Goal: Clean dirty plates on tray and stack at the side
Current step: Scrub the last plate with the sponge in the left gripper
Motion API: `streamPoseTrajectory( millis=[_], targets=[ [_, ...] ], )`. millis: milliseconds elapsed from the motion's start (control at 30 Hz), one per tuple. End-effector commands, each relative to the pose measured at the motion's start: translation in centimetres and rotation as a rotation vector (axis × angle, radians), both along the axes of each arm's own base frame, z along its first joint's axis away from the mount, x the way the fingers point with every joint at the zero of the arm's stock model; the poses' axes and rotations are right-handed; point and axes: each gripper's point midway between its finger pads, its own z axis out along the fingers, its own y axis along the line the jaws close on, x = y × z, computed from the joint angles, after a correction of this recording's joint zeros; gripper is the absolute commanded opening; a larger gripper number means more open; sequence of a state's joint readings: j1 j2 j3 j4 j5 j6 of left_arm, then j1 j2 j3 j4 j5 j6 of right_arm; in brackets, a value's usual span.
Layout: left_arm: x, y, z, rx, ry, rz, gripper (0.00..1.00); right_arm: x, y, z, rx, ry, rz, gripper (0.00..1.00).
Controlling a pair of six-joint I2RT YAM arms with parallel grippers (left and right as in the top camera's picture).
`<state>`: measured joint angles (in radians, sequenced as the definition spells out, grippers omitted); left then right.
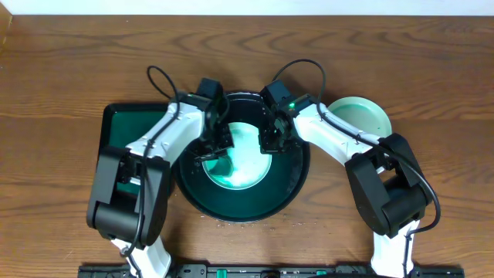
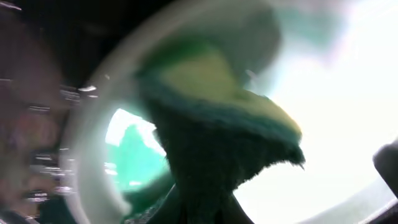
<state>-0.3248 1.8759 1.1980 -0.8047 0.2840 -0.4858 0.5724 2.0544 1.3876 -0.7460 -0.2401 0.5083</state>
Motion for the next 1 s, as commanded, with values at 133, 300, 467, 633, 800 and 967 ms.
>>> streamPoseTrajectory(
  millis=[133,300,467,633,800,967],
  targets=[
    [0.5,-4.2,-0.5,-0.118,-0.06,-0.1,0.07,-0.2,-0.1,-0.7,-0.016,0.009,-0.004,0.01],
    [4.0,-1.7,-0.2,-0.075,-0.154,-0.012,0.07,-0.2,-0.1,-0.7,-0.017,0.009,-0.004,0.01],
    [3.6,3.8,-0.3,0.177,-0.115,0.096,0.07,-0.2,-0.1,-0.7,-0.016,0.009,-0.004,0.01],
    [1.5,2.7,-0.5,0.173,-0.049,0.054,0.07,-0.1,-0.1,-0.7,-0.016,0.008,-0.004,0.01],
    [-0.8,-2.4,-0.9,0.002,0.001,-0.032,0.07,-0.2,-0.1,-0.7,-0.016,0.009,-0.004,0.01],
    [0.7,-3.8,-0.6,-0.048,-0.065,-0.043,0.08,-0.2,-0.1,-0.7,-0.016,0.009,-0.004,0.01]
  ],
)
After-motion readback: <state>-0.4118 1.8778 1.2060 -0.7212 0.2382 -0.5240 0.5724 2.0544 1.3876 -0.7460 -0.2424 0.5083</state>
